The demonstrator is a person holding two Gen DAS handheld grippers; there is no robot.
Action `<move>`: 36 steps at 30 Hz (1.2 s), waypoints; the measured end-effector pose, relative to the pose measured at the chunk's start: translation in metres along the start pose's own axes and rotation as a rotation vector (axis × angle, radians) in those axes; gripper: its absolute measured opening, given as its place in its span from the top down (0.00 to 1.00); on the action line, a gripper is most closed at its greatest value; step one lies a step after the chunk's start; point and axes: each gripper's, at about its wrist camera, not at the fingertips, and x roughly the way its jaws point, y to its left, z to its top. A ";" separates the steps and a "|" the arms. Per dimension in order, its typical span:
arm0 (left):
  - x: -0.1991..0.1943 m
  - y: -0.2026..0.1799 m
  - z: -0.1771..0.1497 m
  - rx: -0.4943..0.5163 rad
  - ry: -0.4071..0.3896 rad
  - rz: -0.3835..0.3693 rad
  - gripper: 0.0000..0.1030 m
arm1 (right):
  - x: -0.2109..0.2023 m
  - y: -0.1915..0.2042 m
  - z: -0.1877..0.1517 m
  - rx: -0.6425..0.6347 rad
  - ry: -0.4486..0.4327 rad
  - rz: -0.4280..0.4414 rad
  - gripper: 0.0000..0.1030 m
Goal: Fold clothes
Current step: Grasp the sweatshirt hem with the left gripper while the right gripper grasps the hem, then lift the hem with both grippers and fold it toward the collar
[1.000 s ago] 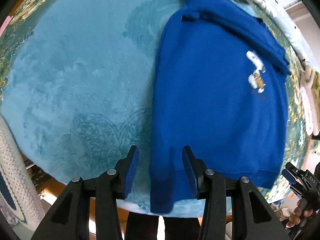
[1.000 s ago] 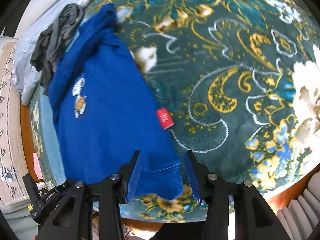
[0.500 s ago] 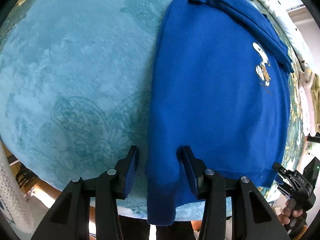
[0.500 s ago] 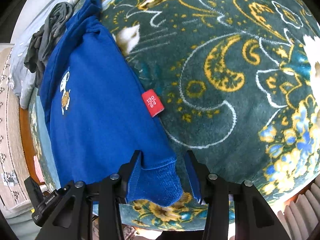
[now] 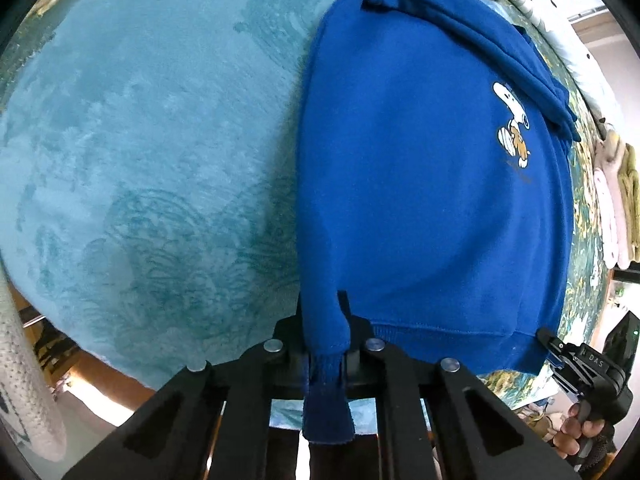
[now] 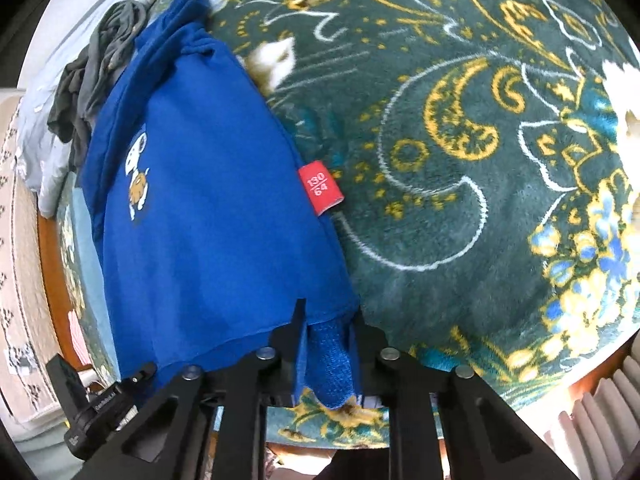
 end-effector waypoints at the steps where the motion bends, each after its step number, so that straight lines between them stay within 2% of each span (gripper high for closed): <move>1: -0.003 0.001 0.000 -0.001 -0.002 0.006 0.90 | 0.000 0.004 -0.003 -0.005 0.004 0.000 0.85; 5: -0.014 0.008 -0.001 0.005 -0.014 0.027 0.91 | -0.003 0.015 -0.015 -0.028 0.017 0.008 0.87; 12: -0.029 0.014 -0.003 0.038 -0.017 0.058 0.91 | -0.011 0.019 -0.002 -0.033 0.033 0.029 0.87; 20: -0.072 0.000 0.000 0.053 -0.029 0.016 0.91 | -0.066 0.025 0.012 -0.063 0.005 0.042 0.88; 24: -0.093 0.005 0.018 0.046 -0.026 -0.004 0.91 | -0.092 0.039 0.026 -0.074 0.000 0.057 0.88; 30: -0.114 -0.009 0.069 0.047 -0.022 -0.024 0.91 | -0.110 0.074 0.059 -0.075 0.002 0.072 0.88; 36: -0.128 -0.033 0.116 0.030 -0.028 -0.041 0.91 | -0.124 0.093 0.110 -0.082 0.017 0.081 0.88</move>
